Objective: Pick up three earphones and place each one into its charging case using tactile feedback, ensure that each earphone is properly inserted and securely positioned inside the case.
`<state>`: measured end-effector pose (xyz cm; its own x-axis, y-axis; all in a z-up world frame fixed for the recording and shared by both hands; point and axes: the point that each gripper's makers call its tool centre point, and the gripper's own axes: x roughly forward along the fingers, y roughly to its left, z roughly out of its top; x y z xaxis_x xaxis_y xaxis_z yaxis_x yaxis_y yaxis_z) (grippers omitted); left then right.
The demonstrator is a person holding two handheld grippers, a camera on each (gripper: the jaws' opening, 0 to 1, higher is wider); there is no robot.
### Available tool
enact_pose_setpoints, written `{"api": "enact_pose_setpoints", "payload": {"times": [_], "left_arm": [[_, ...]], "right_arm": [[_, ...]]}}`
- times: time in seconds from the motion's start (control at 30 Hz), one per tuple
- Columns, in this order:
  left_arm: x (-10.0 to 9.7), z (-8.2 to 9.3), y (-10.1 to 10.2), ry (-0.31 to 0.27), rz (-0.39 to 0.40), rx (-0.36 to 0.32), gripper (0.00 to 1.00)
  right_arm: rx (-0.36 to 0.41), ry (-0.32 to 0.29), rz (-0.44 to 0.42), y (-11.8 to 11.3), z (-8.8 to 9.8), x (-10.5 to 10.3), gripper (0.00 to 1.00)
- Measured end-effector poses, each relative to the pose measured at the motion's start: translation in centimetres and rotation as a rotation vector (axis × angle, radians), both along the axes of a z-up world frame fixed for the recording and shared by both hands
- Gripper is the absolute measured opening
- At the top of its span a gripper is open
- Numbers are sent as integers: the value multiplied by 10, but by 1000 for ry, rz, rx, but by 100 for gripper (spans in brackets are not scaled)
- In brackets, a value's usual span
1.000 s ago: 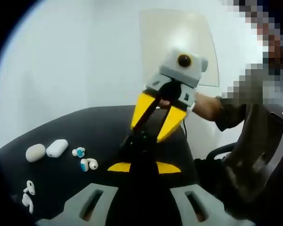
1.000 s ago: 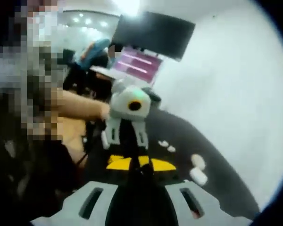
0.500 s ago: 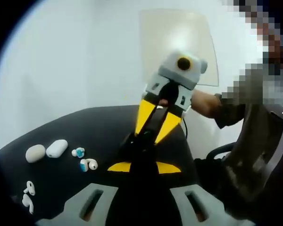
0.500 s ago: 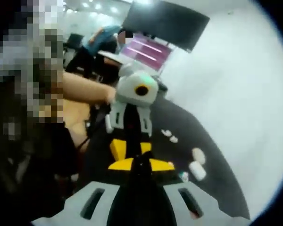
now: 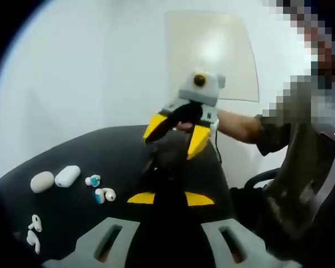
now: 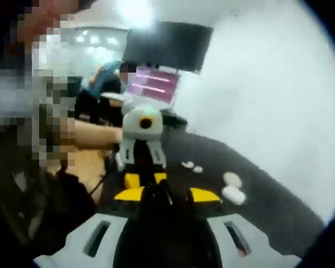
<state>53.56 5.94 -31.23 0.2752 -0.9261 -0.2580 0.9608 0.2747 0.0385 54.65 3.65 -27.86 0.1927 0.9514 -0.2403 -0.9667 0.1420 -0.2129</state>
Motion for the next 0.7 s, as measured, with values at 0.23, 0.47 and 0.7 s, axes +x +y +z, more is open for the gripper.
{"api": "enact_pose_setpoints", "payload": {"times": [0.23,0.47,0.7], "left_arm": [[0,-1,0,11,1,2,14],[3,-3,0,113,7,-10,14],[1,-3,-2,129,7,-12,14]], "right_arm": [[77,104,146,14,-13,-5,33],[66,-86,185,20,-9,-7,30],[76,-234,190,17,-4,-14,27]]}}
